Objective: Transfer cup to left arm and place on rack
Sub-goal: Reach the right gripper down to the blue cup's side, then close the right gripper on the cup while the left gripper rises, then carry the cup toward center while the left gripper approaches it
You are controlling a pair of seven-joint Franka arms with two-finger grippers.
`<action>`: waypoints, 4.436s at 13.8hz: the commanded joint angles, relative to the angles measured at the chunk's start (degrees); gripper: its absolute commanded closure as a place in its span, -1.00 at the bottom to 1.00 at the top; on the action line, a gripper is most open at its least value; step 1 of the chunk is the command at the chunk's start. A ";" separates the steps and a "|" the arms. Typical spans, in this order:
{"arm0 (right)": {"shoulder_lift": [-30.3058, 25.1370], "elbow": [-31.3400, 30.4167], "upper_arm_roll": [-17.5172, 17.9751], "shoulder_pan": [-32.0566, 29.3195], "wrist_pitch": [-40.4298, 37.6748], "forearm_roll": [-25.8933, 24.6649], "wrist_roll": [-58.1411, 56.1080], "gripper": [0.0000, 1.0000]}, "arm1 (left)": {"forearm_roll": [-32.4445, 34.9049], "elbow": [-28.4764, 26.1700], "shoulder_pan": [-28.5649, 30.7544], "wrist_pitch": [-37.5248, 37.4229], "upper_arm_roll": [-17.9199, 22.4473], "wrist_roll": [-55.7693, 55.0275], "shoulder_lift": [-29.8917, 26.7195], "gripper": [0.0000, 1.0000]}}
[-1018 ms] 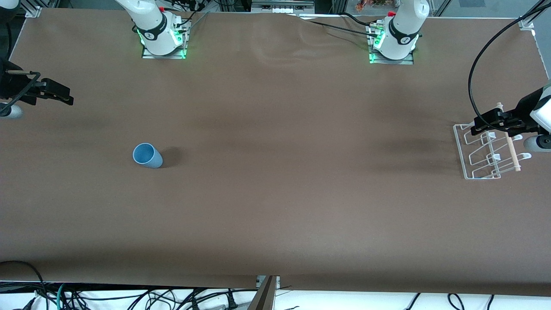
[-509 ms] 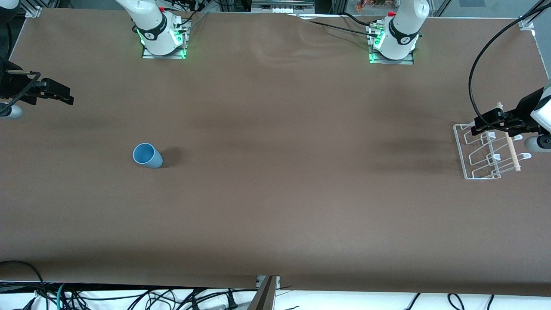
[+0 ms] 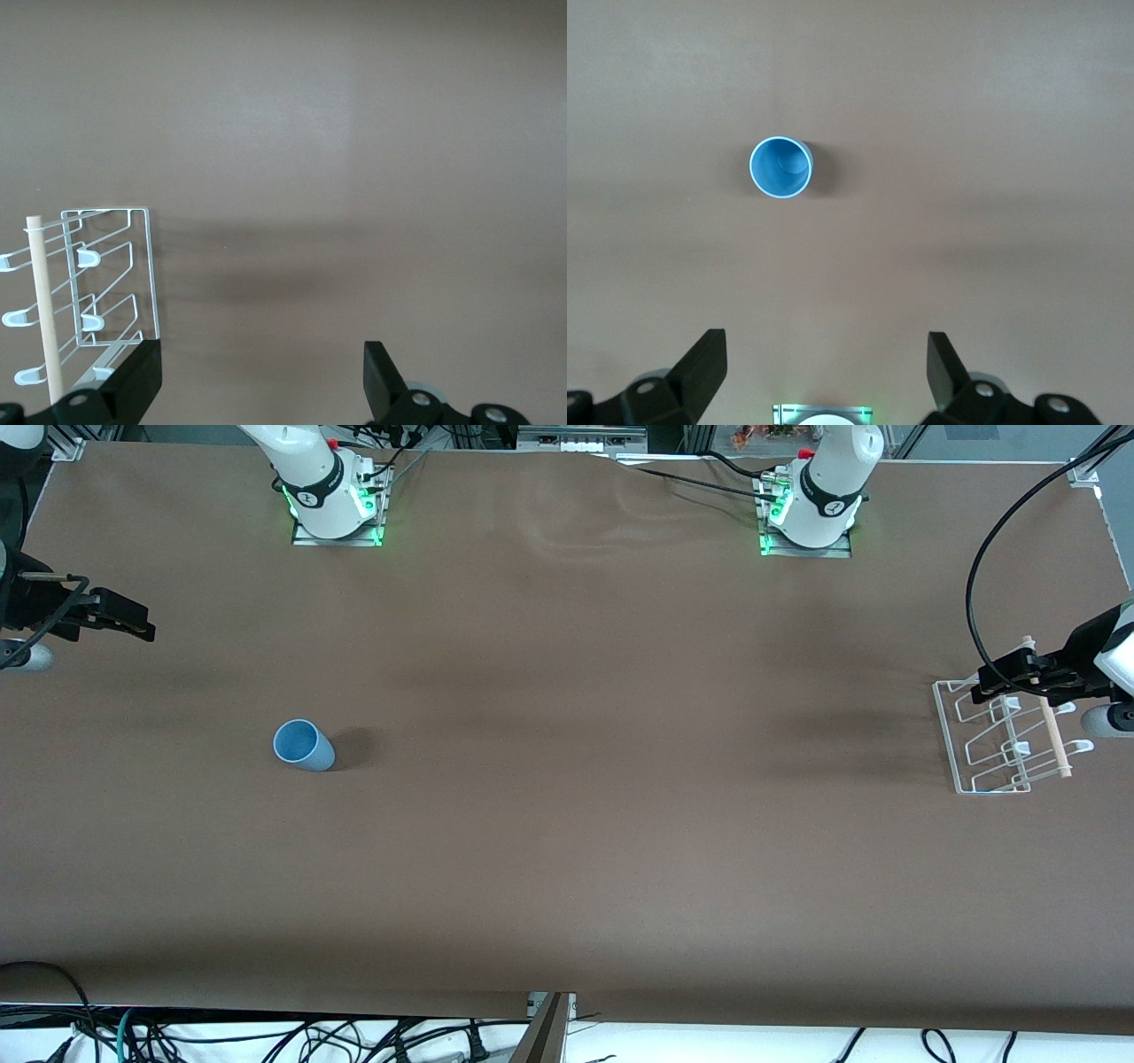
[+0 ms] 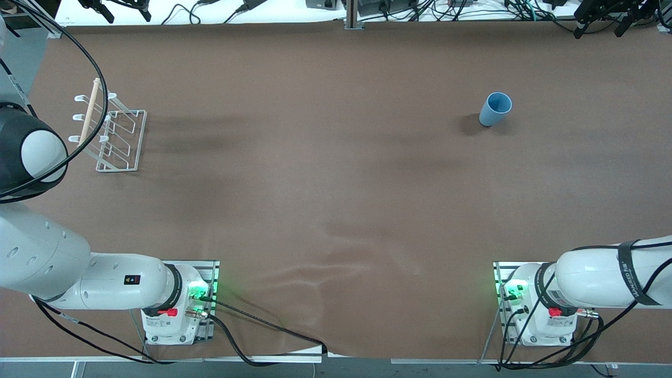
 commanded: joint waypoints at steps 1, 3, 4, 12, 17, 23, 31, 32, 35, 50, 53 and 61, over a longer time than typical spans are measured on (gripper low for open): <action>1.69 -0.26 0.59 1.45 0.81 -1.77 0.54 -1.00 | -0.73 2.17 0.28 -1.60 -0.03 -0.54 0.92 -1.00; 4.32 -0.44 0.59 1.45 1.25 -1.42 0.54 -1.00 | -0.90 2.25 0.28 -1.77 -0.03 -0.54 1.35 -1.00; 6.16 -0.44 0.59 1.54 2.56 -1.51 0.54 -1.00 | -0.82 2.25 0.02 -1.95 -0.03 -0.63 1.35 -1.00; 7.15 -15.62 0.59 1.80 24.42 -1.33 4.14 -1.00 | -0.90 2.25 -0.33 -2.39 -0.12 -0.54 1.53 -1.00; 6.62 -28.01 1.02 1.89 43.21 -1.16 8.52 -1.00 | -0.73 2.25 -0.16 -2.30 -0.12 -0.54 1.79 -1.00; 9.43 -32.60 2.17 1.98 51.60 -1.16 11.70 -1.00 | -4.31 1.38 0.02 -2.12 -0.21 -0.10 2.50 -1.00; 14.61 -33.31 2.17 1.98 58.19 -1.68 10.65 0.08 | -8.37 1.20 -0.33 -1.86 -2.83 28.59 4.52 -1.00; 14.88 -33.31 2.08 1.98 58.99 -1.68 10.47 0.45 | -9.07 1.20 -0.33 -1.77 -3.63 33.34 4.95 -1.00; 15.14 -33.13 2.17 1.98 58.73 -1.68 9.51 1.00 | -9.69 1.20 -0.68 -1.60 -6.87 45.40 6.36 -1.00; 14.71 -12.67 8.06 2.15 28.25 9.43 10.12 1.00 | -23.14 -2.84 -2.00 7.28 -8.99 68.35 7.51 -1.00; 15.06 -10.46 8.06 5.30 27.17 21.40 10.73 1.00 | -23.14 -2.93 -2.35 7.11 -10.66 70.21 7.33 -1.00; 20.33 -0.18 8.15 19.80 39.88 43.48 26.44 1.00 | -22.00 -4.42 -4.98 11.22 -17.08 72.23 6.80 -1.00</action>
